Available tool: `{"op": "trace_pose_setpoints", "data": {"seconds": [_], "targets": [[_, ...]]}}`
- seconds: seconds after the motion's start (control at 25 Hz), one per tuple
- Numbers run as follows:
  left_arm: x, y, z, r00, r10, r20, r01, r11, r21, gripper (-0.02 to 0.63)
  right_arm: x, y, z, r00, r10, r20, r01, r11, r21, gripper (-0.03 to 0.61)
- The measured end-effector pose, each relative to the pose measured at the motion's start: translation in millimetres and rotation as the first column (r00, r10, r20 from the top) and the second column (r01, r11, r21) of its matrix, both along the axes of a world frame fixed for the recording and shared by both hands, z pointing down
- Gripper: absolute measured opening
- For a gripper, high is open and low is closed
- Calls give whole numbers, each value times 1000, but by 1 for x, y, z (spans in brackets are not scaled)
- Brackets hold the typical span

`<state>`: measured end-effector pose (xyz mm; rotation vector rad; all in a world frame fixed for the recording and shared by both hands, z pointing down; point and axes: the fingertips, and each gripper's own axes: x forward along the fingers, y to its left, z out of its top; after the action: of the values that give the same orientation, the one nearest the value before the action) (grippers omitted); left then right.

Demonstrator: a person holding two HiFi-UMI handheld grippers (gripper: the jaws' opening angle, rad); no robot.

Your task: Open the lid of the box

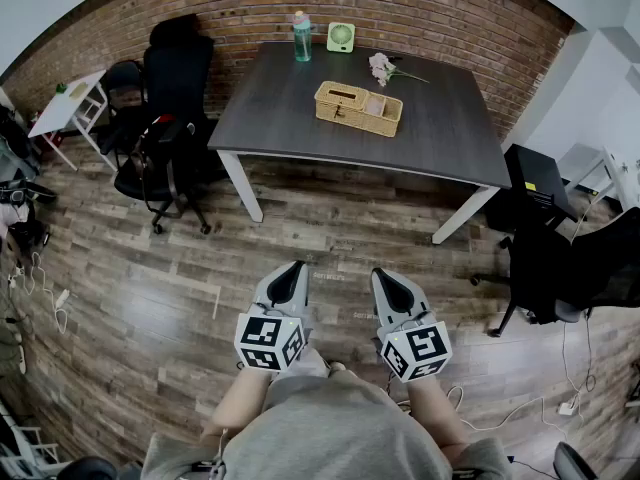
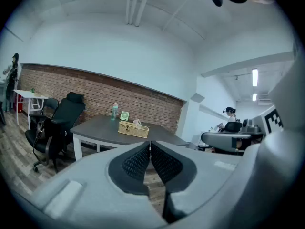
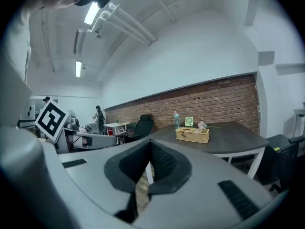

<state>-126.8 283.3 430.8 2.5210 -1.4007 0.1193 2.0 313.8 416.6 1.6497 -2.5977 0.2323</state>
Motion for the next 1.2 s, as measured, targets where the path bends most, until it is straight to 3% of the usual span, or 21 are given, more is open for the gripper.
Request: {"op": "trace_pose_setpoints", "data": {"seconds": [0.24,0.6,0.96,1.2], "targets": [[1,30,-3,1000,15,24,-15,1000,25,23,3,26,-2,1000,5,19,-6,1000,3,0],[-2,38,-10,999,-26,-37,27,999,24,23,-3,40,-10,998,-58,-12,58,998,16,0],[12,49,-4,999,-29,-35,29,999,22,30,11,43,2,998,-63,0,63,998,-7,3],[17,43,-2,999,-23,-33,24,1000,12,74,13,37,8,996,-88,11,88,995,-34,80]]}}
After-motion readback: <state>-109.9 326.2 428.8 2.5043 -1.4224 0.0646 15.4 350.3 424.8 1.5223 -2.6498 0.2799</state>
